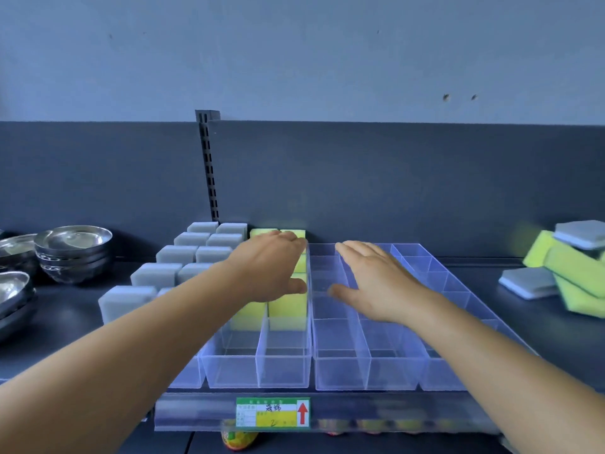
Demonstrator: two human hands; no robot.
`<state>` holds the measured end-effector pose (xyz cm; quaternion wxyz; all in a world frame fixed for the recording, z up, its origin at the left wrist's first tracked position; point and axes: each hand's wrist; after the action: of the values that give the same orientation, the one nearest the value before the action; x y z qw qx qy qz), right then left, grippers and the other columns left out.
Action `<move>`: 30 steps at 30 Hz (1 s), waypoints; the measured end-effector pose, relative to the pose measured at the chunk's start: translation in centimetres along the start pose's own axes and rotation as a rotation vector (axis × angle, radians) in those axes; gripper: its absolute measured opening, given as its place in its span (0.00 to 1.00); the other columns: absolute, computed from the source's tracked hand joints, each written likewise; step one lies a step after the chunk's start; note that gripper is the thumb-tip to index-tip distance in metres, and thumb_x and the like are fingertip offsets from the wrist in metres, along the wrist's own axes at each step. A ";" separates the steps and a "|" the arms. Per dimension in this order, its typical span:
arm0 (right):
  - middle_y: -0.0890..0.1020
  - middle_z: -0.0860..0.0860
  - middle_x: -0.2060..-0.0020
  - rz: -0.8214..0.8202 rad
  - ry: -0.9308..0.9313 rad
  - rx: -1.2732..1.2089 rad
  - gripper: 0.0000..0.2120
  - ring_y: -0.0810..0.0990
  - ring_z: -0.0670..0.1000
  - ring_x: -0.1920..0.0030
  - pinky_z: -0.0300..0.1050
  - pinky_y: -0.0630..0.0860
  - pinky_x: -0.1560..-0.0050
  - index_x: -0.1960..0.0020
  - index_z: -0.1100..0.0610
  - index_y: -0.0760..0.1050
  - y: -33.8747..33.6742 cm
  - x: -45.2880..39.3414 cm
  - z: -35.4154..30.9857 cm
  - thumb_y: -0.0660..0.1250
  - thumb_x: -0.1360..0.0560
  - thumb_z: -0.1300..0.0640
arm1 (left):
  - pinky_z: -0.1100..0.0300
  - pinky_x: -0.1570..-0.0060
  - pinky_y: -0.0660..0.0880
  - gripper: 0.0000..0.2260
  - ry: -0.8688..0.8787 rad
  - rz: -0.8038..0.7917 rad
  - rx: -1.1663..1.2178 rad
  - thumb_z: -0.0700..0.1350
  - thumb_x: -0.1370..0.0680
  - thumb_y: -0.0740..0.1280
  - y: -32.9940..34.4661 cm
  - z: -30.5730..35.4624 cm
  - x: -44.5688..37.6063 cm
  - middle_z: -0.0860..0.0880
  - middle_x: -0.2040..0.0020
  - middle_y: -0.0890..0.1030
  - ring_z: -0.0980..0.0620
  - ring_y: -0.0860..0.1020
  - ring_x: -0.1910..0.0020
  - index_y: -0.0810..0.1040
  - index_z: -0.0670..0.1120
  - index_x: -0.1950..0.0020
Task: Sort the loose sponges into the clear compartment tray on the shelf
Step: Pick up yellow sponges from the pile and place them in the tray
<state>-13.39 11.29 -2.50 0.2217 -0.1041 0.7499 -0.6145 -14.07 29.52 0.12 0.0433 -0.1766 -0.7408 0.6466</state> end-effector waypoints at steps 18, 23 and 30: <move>0.54 0.48 0.23 -0.012 0.300 0.087 0.36 0.51 0.50 0.23 0.46 0.51 0.25 0.23 0.54 0.50 -4.7 9.9 23.9 0.60 0.23 0.41 | 0.53 0.36 0.68 0.27 0.248 -0.003 0.184 0.58 0.22 0.60 0.0 24.3 -12.9 0.49 0.30 0.69 0.48 0.67 0.31 0.63 0.47 0.27; 0.59 0.49 0.25 0.036 0.396 0.054 0.33 0.55 0.51 0.25 0.45 0.54 0.28 0.24 0.54 0.54 -5.6 11.9 30.0 0.61 0.23 0.43 | 0.54 0.33 0.64 0.30 0.299 -0.012 0.233 0.58 0.21 0.60 0.8 30.3 -17.1 0.50 0.26 0.64 0.48 0.64 0.28 0.56 0.49 0.23; 0.57 0.50 0.25 0.033 0.543 -0.018 0.36 0.56 0.55 0.26 0.48 0.58 0.29 0.23 0.52 0.49 -5.2 13.5 36.6 0.63 0.24 0.45 | 0.51 0.37 0.68 0.32 0.306 -0.032 0.297 0.56 0.21 0.60 2.2 36.9 -22.6 0.47 0.28 0.65 0.45 0.66 0.31 0.49 0.51 0.22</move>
<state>-9.00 -27.69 -5.60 0.0214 0.0747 0.7890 -0.6094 -3.34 -12.17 -4.20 0.1911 -0.2529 -0.6250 0.7134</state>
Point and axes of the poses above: each hand's wrist, its own x-axis away from the middle knuckle, its own y-axis out of the palm, z = x × y
